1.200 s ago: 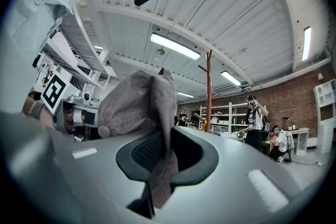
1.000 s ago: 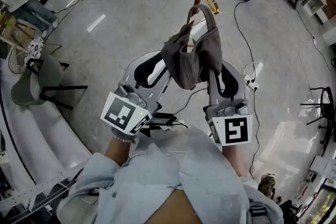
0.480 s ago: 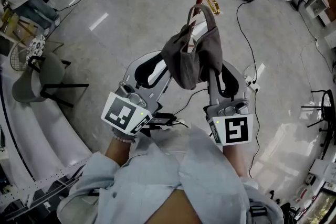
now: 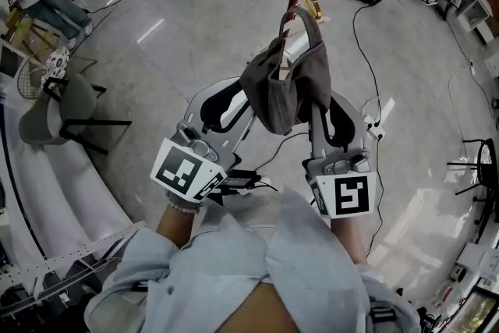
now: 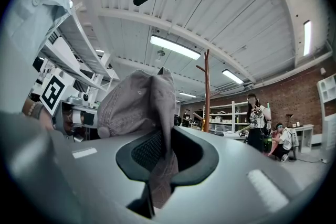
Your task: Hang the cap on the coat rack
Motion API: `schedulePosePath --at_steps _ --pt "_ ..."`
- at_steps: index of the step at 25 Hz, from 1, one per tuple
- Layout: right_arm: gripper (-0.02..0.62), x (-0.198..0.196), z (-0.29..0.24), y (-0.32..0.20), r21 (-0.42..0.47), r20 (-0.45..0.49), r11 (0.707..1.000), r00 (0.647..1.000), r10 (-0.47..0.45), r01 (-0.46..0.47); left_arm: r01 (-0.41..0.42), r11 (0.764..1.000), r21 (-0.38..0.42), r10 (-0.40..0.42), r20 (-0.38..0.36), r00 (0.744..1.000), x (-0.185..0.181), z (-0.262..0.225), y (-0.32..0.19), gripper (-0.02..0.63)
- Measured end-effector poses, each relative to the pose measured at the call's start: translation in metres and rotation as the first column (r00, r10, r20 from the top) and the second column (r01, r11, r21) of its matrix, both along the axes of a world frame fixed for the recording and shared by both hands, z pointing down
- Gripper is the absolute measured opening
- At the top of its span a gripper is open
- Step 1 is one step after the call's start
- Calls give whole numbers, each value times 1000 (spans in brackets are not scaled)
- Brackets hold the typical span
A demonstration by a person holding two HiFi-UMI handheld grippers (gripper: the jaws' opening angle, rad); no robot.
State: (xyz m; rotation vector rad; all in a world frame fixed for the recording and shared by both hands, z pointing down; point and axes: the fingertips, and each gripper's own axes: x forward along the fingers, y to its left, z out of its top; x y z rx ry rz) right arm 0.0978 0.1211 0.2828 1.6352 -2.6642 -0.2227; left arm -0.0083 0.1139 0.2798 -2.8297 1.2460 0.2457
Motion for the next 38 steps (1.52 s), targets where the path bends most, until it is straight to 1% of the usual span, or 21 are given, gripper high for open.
schedulePosePath --at_steps 6,10,15,18,21,28,38 --pt "52 16 -1 8 15 8 1000 1000 -18 18 20 1000 12 -20 0 1000 15 -2 11 123" --pt "52 19 -2 17 21 5 999 999 -41 40 33 999 12 -33 -3 999 21 -1 20 123" --pt "52 27 5 23 13 11 999 999 -37 37 36 999 13 -36 2 999 27 3 27 123" --pt "52 29 4 21 16 23 999 999 -39 38 39 999 19 -39 4 999 30 2 25 123" --pt "52 29 4 17 15 16 999 999 -33 33 39 999 21 -39 0 999 30 2 21 123" --pt "52 22 2 -3 23 15 1000 1000 -20 20 27 999 30 -27 -8 1000 24 2 0 122" --pt "52 12 3 -56 19 -8 1000 1000 -1 1 11 1000 29 -10 -20 1000 14 2 -55 123"
